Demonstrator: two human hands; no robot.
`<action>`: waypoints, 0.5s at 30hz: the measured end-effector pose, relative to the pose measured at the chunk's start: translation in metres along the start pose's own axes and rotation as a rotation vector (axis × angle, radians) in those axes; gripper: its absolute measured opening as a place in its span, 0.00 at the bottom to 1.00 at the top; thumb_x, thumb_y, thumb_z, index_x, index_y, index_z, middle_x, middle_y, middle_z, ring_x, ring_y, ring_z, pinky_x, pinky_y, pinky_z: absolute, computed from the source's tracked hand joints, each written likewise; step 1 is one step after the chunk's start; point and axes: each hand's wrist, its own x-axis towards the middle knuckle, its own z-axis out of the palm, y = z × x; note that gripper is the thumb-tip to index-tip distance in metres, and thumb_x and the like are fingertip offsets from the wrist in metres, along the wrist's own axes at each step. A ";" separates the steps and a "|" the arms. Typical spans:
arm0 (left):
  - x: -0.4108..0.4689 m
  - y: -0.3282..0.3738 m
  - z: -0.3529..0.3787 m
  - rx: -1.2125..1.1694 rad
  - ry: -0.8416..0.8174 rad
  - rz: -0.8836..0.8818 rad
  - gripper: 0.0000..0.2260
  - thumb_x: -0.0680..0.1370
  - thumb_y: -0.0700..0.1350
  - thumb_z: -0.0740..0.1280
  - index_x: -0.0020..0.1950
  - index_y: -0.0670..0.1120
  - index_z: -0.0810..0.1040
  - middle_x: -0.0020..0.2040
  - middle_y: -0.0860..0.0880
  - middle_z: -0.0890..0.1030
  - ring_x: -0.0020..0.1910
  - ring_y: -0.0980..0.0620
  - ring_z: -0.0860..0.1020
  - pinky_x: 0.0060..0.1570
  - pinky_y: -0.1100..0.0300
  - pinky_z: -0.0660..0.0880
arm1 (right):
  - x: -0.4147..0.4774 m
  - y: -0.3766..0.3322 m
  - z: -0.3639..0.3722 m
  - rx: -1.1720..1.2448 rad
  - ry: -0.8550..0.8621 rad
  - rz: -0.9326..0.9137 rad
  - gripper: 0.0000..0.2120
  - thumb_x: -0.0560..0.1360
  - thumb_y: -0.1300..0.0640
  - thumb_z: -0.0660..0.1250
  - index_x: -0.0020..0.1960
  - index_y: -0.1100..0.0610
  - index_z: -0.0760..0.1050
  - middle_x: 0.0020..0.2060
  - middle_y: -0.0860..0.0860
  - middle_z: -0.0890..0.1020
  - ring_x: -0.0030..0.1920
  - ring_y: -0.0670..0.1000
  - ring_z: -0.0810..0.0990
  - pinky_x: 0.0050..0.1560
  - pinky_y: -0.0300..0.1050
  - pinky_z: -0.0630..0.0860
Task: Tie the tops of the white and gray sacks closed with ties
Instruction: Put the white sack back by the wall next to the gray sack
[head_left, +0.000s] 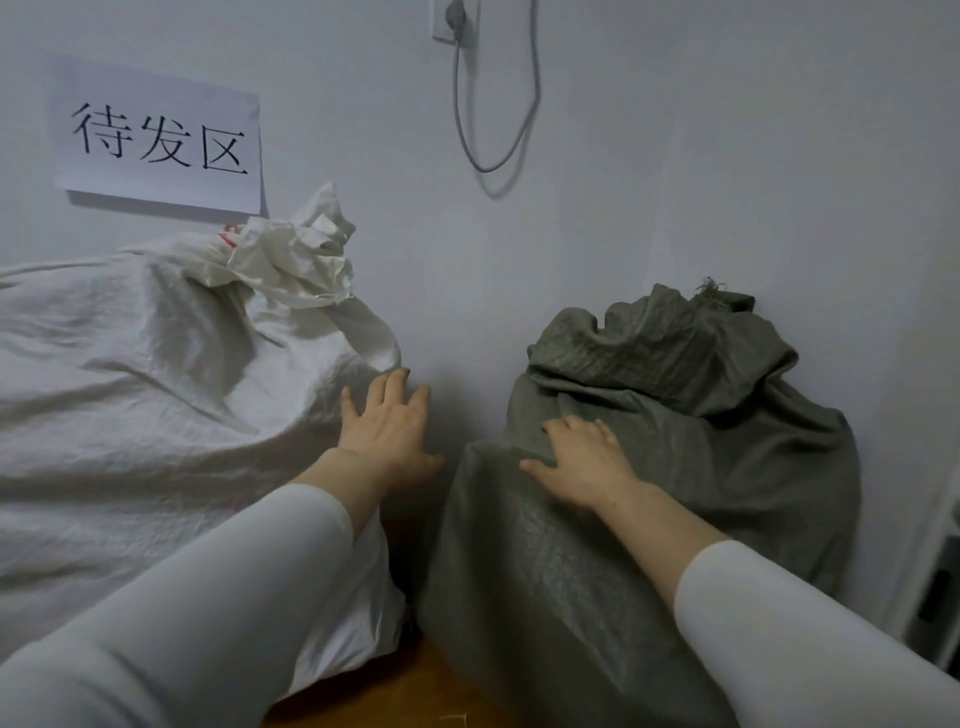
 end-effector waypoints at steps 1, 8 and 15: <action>0.005 -0.002 0.000 0.001 0.006 -0.004 0.39 0.73 0.58 0.66 0.76 0.49 0.49 0.77 0.44 0.45 0.76 0.43 0.44 0.72 0.36 0.45 | 0.005 -0.003 -0.001 0.001 0.011 -0.012 0.29 0.76 0.41 0.58 0.71 0.57 0.62 0.69 0.57 0.67 0.70 0.57 0.63 0.74 0.52 0.52; 0.025 -0.008 0.000 -0.001 0.044 -0.039 0.39 0.71 0.58 0.68 0.75 0.49 0.51 0.76 0.44 0.46 0.76 0.43 0.45 0.72 0.37 0.46 | 0.035 -0.014 0.001 -0.017 0.012 -0.096 0.28 0.76 0.41 0.58 0.70 0.56 0.63 0.69 0.57 0.67 0.70 0.58 0.63 0.74 0.52 0.51; 0.007 -0.036 -0.004 0.071 0.238 -0.163 0.34 0.73 0.50 0.64 0.75 0.48 0.52 0.76 0.45 0.48 0.75 0.44 0.46 0.74 0.41 0.45 | 0.069 -0.060 0.015 0.096 -0.020 -0.302 0.29 0.76 0.42 0.61 0.71 0.56 0.61 0.69 0.56 0.67 0.68 0.58 0.66 0.68 0.53 0.64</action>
